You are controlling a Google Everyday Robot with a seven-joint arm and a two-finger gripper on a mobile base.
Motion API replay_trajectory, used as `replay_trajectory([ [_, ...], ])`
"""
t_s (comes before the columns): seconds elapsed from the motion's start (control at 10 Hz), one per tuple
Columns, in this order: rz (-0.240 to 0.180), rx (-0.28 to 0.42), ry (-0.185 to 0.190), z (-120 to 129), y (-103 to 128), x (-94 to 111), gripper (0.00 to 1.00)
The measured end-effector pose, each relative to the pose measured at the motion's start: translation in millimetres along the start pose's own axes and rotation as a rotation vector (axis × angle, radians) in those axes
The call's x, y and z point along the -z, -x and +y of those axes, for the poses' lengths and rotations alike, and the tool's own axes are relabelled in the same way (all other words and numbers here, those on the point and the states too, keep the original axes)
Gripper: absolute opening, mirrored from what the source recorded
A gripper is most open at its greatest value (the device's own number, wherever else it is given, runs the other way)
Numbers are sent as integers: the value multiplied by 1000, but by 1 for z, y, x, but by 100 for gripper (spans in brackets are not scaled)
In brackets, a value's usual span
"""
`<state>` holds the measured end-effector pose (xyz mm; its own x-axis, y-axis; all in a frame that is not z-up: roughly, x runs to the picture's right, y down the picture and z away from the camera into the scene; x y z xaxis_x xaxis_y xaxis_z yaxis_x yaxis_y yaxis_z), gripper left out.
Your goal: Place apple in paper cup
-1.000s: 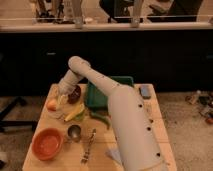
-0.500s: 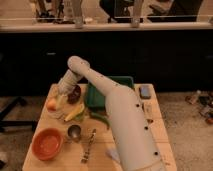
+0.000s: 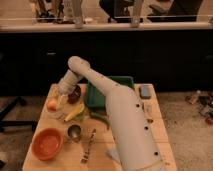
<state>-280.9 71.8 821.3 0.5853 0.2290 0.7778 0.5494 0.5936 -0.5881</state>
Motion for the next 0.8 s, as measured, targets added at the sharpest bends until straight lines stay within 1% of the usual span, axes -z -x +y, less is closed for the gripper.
replay_trajectory([
  [0.1, 0, 0, 0, 0, 0, 0, 73],
  [0.2, 0, 0, 0, 0, 0, 0, 79],
  [0.3, 0, 0, 0, 0, 0, 0, 80],
  [0.8, 0, 0, 0, 0, 0, 0, 80],
])
